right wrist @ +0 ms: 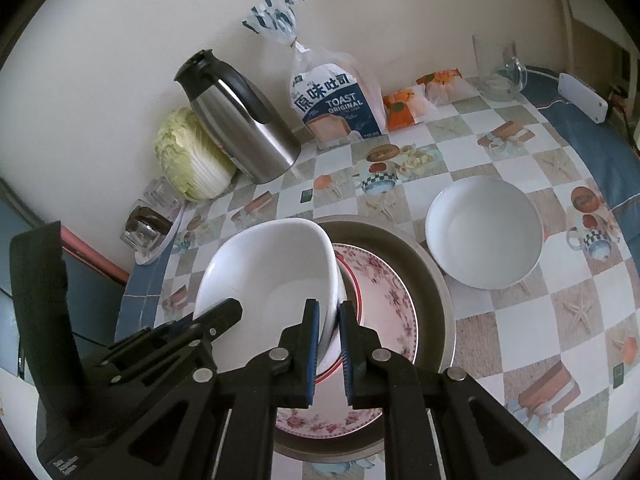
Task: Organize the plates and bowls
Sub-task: 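Lower the white square bowl into the red-rimmed bowl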
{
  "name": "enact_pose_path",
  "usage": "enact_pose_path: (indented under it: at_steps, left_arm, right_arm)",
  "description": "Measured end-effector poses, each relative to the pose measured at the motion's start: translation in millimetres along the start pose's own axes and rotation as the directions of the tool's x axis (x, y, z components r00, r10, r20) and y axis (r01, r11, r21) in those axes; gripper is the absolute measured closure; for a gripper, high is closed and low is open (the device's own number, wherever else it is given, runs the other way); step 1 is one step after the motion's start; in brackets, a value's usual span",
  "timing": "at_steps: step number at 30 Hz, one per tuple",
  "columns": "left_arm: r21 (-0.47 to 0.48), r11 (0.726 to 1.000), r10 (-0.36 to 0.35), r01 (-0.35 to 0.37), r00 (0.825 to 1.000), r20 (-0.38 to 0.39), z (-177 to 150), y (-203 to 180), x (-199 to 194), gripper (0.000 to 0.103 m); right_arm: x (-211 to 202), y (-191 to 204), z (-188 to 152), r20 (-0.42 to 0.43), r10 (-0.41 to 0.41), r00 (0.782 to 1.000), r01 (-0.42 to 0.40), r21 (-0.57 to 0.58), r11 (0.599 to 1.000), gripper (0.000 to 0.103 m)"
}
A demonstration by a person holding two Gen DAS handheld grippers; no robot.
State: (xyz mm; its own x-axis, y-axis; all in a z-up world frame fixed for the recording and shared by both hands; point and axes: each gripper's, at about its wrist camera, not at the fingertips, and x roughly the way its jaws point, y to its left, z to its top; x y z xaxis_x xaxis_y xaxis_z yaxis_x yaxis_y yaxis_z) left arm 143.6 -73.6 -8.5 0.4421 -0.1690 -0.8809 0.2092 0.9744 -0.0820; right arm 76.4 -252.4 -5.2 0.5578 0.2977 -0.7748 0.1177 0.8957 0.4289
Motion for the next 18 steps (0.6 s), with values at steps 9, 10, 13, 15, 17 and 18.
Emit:
enact_pose_path:
  at_steps: [9,10,13,15,17,18]
  left_arm:
    - [-0.001,1.0,0.005,-0.005,1.0,-0.011,0.0,1.9,4.4,0.093]
    - [-0.001,1.0,0.004,-0.004,1.0,-0.011,0.4,1.6,3.2,0.093]
    - [-0.001,1.0,0.004,-0.004,1.0,-0.012,0.4,1.5,3.3,0.093]
    - [-0.001,1.0,0.005,-0.005,1.0,-0.011,0.1,1.6,4.3,0.093]
    - [0.0,1.0,0.003,-0.003,1.0,-0.01,0.3,1.4,3.9,0.093]
    - [0.001,1.0,0.006,-0.006,1.0,-0.01,0.2,1.3,4.5,0.093]
  right_arm:
    - [3.5,1.3,-0.8,-0.008,-0.007,1.0,0.007,-0.006,1.0,0.09]
    - [3.7,1.3,-0.8,-0.009,-0.006,1.0,0.006,-0.006,1.0,0.09]
    - [4.4,1.0,-0.9,-0.009,-0.005,1.0,0.005,-0.005,1.0,0.09]
    - [5.4,0.4,-1.2,-0.013,-0.005,1.0,0.005,-0.002,1.0,0.09]
    - [7.0,-0.1,-2.2,-0.02,-0.006,1.0,0.006,0.001,1.0,0.09]
    - [7.4,-0.7,-2.1,-0.019,-0.007,1.0,0.007,0.001,1.0,0.09]
